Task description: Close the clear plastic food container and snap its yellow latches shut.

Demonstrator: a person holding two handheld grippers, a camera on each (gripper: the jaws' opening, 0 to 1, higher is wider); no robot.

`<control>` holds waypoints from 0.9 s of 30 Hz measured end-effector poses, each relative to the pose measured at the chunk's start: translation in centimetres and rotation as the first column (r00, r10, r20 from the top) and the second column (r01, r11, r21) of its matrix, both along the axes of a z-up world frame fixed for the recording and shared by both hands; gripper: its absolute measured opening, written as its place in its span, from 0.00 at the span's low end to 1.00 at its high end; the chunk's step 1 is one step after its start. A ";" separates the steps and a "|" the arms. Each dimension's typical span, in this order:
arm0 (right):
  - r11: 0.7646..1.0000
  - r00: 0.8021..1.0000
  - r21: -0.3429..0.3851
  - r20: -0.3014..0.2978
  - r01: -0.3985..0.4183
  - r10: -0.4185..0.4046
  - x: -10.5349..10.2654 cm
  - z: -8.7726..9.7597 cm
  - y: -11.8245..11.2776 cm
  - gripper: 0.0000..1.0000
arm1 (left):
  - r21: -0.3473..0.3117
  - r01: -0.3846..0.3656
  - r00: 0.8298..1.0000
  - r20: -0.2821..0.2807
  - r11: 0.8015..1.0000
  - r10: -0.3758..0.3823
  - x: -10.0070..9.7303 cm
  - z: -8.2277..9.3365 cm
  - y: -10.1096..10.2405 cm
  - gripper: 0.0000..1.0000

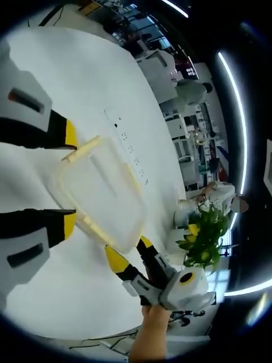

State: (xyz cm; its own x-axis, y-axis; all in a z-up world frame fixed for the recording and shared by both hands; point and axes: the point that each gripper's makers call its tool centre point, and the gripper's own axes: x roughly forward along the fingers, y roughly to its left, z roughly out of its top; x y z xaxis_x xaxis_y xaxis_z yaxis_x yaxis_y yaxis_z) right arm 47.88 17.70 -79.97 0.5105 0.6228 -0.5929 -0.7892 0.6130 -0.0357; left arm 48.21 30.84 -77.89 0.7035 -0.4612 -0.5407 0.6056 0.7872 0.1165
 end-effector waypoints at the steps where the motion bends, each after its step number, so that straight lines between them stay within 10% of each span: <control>1: 1.000 1.000 0.001 0.000 0.000 0.000 0.1 0.0 0.1 0.40 | -0.001 -0.002 1.000 0.001 1.000 0.002 0.1 0.0 0.1 0.35; 16: 0.999 0.999 -0.003 0.013 0.046 -0.046 -0.2 1.8 0.1 0.41 | 0.017 -0.012 1.000 -0.014 1.000 0.012 -0.4 0.1 0.9 0.37; 22: 0.996 0.996 0.042 -0.012 0.084 -0.084 -1.7 2.9 -0.2 0.46 | -0.161 -0.034 0.999 -0.013 0.986 0.032 -2.1 2.4 0.3 0.43; 27: 0.985 0.992 0.120 -0.006 0.127 -0.127 -3.9 5.0 0.2 0.60 | -0.168 -0.023 1.000 0.010 0.986 0.025 -4.4 4.0 0.6 0.51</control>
State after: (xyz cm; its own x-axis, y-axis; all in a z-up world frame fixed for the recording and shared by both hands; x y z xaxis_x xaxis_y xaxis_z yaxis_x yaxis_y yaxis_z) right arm 43.97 17.89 -75.01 0.5910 0.6193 -0.5169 -0.7047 0.7082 0.0428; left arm 43.84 31.45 -73.87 0.7213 -0.5274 -0.4489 0.5857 0.8105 -0.0111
